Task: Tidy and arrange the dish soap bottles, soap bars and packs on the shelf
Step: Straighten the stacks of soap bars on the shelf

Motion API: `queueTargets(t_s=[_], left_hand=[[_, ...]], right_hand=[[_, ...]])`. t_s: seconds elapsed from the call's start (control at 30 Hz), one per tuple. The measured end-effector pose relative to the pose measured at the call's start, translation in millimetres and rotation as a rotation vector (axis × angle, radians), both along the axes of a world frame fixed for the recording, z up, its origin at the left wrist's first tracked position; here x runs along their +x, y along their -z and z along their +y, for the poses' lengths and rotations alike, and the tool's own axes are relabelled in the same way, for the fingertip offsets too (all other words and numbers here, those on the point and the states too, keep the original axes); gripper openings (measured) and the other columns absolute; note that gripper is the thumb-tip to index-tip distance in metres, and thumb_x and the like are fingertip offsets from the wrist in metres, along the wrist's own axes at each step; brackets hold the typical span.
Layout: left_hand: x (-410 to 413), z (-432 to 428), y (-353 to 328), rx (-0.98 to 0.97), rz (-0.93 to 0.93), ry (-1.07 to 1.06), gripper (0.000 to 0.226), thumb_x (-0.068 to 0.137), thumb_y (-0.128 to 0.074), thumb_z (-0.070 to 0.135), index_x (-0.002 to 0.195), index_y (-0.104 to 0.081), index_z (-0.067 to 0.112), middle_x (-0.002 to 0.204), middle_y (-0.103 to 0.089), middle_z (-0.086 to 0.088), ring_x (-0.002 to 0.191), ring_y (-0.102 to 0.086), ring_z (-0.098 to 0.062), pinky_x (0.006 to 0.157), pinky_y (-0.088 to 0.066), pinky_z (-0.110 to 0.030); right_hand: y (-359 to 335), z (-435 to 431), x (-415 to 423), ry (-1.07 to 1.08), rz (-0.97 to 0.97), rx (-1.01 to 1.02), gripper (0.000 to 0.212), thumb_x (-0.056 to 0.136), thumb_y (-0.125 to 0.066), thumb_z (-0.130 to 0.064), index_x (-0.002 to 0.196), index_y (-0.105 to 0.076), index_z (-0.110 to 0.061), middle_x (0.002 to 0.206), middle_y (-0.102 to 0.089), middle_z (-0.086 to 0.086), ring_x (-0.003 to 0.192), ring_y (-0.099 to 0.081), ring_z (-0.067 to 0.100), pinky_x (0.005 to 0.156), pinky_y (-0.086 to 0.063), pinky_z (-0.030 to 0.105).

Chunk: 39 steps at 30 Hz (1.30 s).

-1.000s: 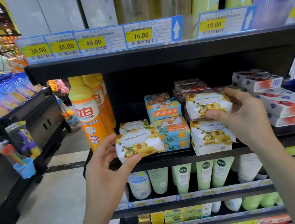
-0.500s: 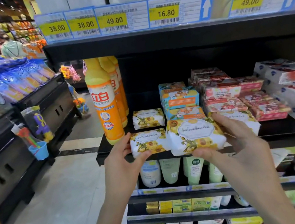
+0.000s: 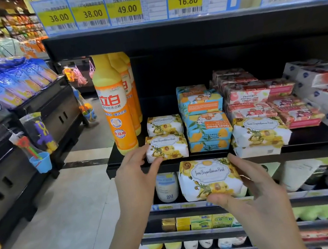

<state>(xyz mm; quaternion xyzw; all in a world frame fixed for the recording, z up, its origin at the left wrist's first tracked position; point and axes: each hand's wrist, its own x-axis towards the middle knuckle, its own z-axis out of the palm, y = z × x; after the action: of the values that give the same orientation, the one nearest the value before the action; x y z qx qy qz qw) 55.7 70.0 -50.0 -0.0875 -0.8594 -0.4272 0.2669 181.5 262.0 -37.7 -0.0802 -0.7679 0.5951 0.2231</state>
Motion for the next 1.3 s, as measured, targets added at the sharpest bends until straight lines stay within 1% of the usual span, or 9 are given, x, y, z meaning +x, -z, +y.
queueTargets(t_s=[0.1,0.3,0.43,0.77,0.87,0.93,1.1,1.2,1.3], left_hand=[[-9.9,6.8,-3.6,-0.106,0.016,-0.024,0.046,0.085,-0.083,0.025,0.127,-0.071,0.011,0.114,-0.074,-0.004,0.094,-0.071,-0.021,0.078,-0.052,-0.029],[-25.8,18.8,-12.8,-0.234,0.006,-0.063,0.044,0.088,-0.080,0.025,0.127,-0.070,0.009,0.100,-0.076,-0.009,0.087,-0.072,-0.028,0.067,-0.043,-0.028],[-32.4,22.0,-14.9,-0.282,0.003,-0.083,0.045,0.092,-0.076,0.028,0.132,-0.067,0.009,0.102,-0.076,-0.008,0.088,-0.071,-0.027,0.065,-0.041,-0.027],[1.2,-4.4,8.4,-0.308,0.061,-0.042,0.044,0.090,-0.075,0.032,0.130,-0.067,0.015,0.121,-0.070,-0.002,0.108,-0.067,-0.024,0.083,-0.055,-0.038],[6.4,-25.3,20.2,-0.338,0.107,-0.076,0.047,0.089,-0.072,0.041,0.127,-0.070,0.013,0.124,-0.070,-0.004,0.113,-0.065,-0.025,0.092,-0.055,-0.042],[4.0,-37.9,25.6,-0.357,0.096,-0.087,0.056,0.087,-0.066,0.050,0.127,-0.070,0.011,0.127,-0.069,-0.005,0.118,-0.064,-0.026,0.098,-0.052,-0.044],[-5.9,-48.6,39.3,-0.408,0.080,-0.091,0.066,0.086,-0.060,0.052,0.131,-0.067,0.005,0.135,-0.066,-0.011,0.130,-0.059,-0.032,0.111,-0.045,-0.050],[-12.0,-49.2,46.6,-0.404,0.173,-0.113,0.056,0.085,-0.068,0.043,0.123,-0.071,0.002,0.128,-0.070,-0.014,0.123,-0.064,-0.035,0.107,-0.049,-0.054],[-15.1,-48.6,51.0,-0.371,0.224,-0.120,0.052,0.083,-0.075,0.039,0.120,-0.072,0.002,0.125,-0.070,-0.014,0.120,-0.065,-0.035,0.101,-0.052,-0.057]], right_hand=[[2.6,-3.6,2.8,-0.026,-0.006,0.015,0.089,0.040,-0.085,-0.057,0.125,-0.059,-0.054,0.125,-0.055,-0.035,0.118,-0.055,-0.008,0.102,-0.047,0.029],[8.0,-9.5,5.0,-0.024,-0.008,0.006,0.083,0.038,-0.087,-0.059,0.115,-0.060,-0.071,0.127,-0.054,-0.035,0.123,-0.056,0.001,0.106,-0.049,0.040],[8.8,-11.3,4.5,-0.026,-0.019,0.013,0.083,0.038,-0.084,-0.060,0.117,-0.058,-0.063,0.124,-0.052,-0.041,0.118,-0.055,-0.007,0.106,-0.049,0.040],[10.0,-11.1,-6.5,-0.017,-0.014,0.019,0.098,0.042,-0.082,-0.060,0.136,-0.058,-0.046,0.124,-0.051,-0.040,0.117,-0.047,-0.020,0.095,-0.040,0.014],[6.2,-16.3,-17.5,-0.018,-0.031,0.013,0.099,0.045,-0.081,-0.059,0.139,-0.056,-0.041,0.127,-0.051,-0.036,0.118,-0.051,-0.013,0.101,-0.045,0.021],[3.5,-24.2,-28.1,-0.006,-0.016,0.030,0.095,0.048,-0.086,-0.056,0.137,-0.057,-0.040,0.128,-0.053,-0.031,0.118,-0.054,-0.006,0.101,-0.047,0.026],[2.6,-44.6,-57.1,0.023,0.015,0.029,0.077,0.061,-0.098,-0.034,0.126,-0.058,-0.039,0.119,-0.062,-0.023,0.108,-0.057,-0.011,0.087,-0.045,0.012],[4.8,-52.7,-68.6,0.040,0.007,0.047,0.067,0.060,-0.099,-0.032,0.107,-0.052,-0.043,0.108,-0.064,-0.022,0.100,-0.058,-0.013,0.078,-0.046,0.008],[8.7,-55.5,-75.0,0.067,0.000,0.093,0.065,0.061,-0.098,-0.036,0.109,-0.054,-0.035,0.107,-0.064,-0.017,0.099,-0.059,-0.006,0.076,-0.044,0.010]])
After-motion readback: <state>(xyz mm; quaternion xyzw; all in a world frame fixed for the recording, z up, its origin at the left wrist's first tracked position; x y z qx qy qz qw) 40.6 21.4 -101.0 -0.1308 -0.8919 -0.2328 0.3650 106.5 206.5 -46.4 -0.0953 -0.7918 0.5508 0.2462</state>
